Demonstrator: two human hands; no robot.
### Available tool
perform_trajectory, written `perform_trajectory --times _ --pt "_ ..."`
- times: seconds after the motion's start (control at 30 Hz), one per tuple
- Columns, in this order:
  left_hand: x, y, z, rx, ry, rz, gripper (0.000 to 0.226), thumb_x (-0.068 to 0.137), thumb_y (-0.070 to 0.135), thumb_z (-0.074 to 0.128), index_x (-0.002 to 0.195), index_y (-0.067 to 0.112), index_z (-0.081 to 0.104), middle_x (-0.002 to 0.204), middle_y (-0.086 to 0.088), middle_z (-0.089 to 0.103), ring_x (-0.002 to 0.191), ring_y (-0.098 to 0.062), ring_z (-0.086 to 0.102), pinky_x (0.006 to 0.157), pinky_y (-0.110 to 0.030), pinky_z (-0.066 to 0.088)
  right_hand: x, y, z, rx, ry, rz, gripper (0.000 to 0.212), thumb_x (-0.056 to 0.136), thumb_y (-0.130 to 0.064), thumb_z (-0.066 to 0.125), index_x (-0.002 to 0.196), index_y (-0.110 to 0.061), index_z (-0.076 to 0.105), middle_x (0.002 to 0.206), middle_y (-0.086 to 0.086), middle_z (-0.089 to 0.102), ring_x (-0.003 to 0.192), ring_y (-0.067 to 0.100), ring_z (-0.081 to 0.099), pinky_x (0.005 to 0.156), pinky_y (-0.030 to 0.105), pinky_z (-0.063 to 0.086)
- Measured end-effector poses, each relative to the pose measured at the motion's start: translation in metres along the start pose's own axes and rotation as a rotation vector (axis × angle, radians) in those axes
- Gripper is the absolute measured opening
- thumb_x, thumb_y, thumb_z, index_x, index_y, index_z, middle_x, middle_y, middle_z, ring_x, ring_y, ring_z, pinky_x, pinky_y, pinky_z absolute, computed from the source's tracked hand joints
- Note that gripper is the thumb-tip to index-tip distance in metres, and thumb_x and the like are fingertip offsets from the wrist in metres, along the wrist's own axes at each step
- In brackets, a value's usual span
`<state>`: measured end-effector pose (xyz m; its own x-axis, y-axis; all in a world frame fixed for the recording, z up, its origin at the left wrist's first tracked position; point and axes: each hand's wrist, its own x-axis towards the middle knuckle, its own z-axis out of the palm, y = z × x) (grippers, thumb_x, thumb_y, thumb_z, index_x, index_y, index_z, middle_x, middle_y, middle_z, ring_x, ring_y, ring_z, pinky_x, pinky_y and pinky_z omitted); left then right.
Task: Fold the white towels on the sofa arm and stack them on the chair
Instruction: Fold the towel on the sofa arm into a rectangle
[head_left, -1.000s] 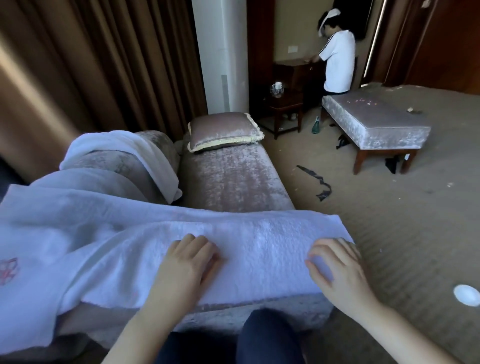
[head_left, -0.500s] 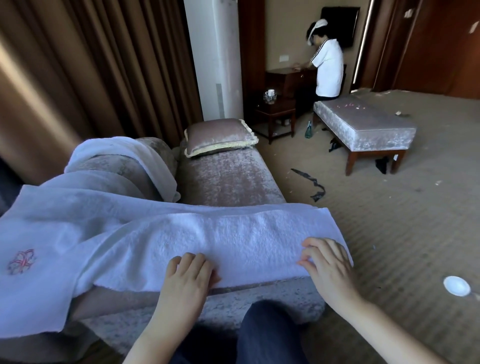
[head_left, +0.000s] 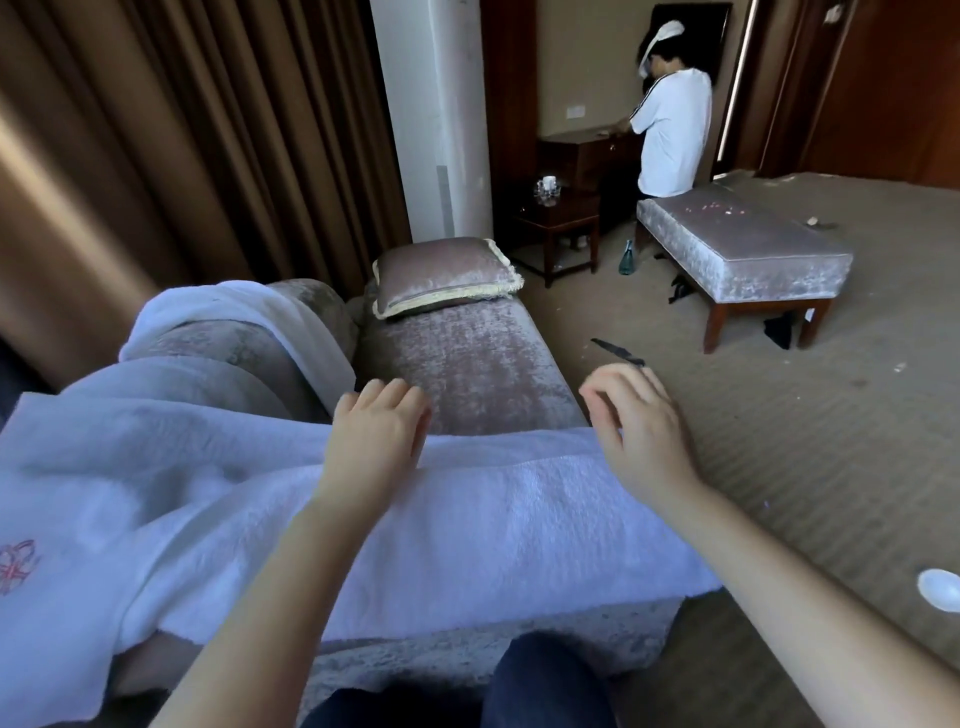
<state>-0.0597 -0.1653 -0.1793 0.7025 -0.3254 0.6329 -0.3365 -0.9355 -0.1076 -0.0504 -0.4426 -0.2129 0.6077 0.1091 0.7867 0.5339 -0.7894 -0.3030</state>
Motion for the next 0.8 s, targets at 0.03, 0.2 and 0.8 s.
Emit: perform_trajectory --times 0.03,0.2,0.8 --pt "0.020 -0.004 0.012 0.042 -0.047 0.016 0.012 0.084 0.017 0.058 0.072 0.014 0.061 0.070 -0.002 0.055 0.063 -0.028 0.054 0.055 -0.031 0.031 0.019 0.002 0.011 0.006 0.006 0.012 0.024 0.096 -0.017 0.042 0.087 -0.008 0.062 0.093 0.002 0.062 0.085 0.027 0.056 0.079 0.037 0.042" --pt "0.064 -0.027 0.076 0.185 -0.419 0.057 0.021 0.071 0.014 0.081 0.083 0.011 0.064 0.080 -0.005 0.061 0.078 -0.029 0.059 0.060 -0.032 0.039 0.063 0.018 0.073 -0.063 -0.072 0.027 0.026 0.094 -0.019 0.040 0.084 -0.012 0.062 0.087 0.001 0.061 0.081 0.024 0.055 0.072 0.033 0.044" --pt "0.058 -0.038 0.100 -0.392 -0.239 -0.063 0.014 0.093 0.022 0.058 0.089 0.011 0.067 0.085 -0.001 0.056 0.086 -0.023 0.056 0.071 -0.036 0.047 0.051 0.045 0.113 0.019 -0.757 0.182 0.063 0.088 0.004 0.037 0.137 -0.035 0.046 0.128 0.005 0.053 0.114 0.026 0.052 0.095 0.043 0.045"
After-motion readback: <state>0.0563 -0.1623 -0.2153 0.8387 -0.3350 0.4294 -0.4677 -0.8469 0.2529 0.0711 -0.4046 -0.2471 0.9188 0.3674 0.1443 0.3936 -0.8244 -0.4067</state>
